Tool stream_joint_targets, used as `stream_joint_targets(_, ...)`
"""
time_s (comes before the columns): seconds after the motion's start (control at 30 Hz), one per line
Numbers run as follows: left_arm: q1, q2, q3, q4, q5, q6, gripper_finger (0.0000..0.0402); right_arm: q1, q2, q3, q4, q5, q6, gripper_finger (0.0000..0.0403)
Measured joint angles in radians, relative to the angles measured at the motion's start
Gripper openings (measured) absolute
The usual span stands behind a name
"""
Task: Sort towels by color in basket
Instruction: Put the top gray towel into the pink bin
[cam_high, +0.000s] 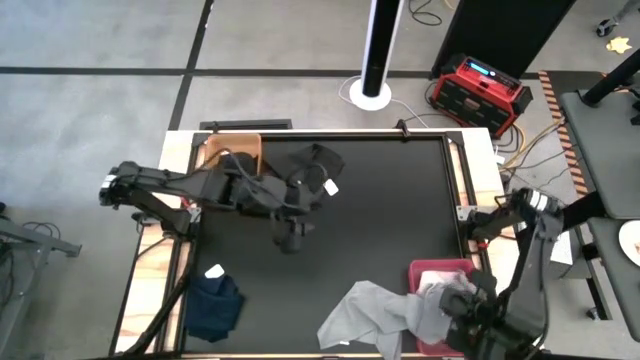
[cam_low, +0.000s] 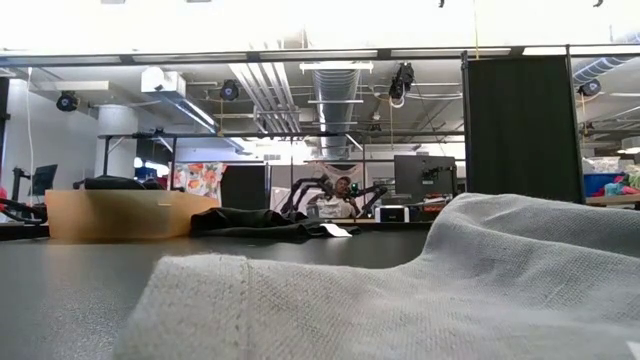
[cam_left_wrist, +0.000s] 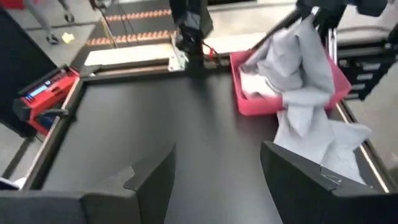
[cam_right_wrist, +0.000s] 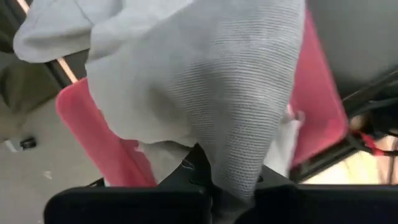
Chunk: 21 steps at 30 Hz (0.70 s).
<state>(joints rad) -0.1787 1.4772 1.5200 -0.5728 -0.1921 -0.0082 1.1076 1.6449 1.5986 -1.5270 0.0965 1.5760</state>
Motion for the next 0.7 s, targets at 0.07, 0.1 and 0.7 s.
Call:
stream_joint_targets(0.07, 0.000, 0.023, 0.000, 0.002, 0.001, 0.001, 0.0219, -0.002, 0.038, 0.000, 0.030, -0.003, -0.016, 0.0008)
stream_joint_targets(0.1, 0.000, 0.033, 0.000, 0.003, 0.001, 0.002, 0.0219, -0.003, 0.055, 0.000, 0.045, -0.014, -0.018, 0.0008)
stream_joint_targets(0.7, -0.029, 0.103, 0.000, 0.030, 0.001, 0.025, 0.0219, -0.089, 0.206, 0.000, 0.261, -0.072, -0.063, 0.0008)
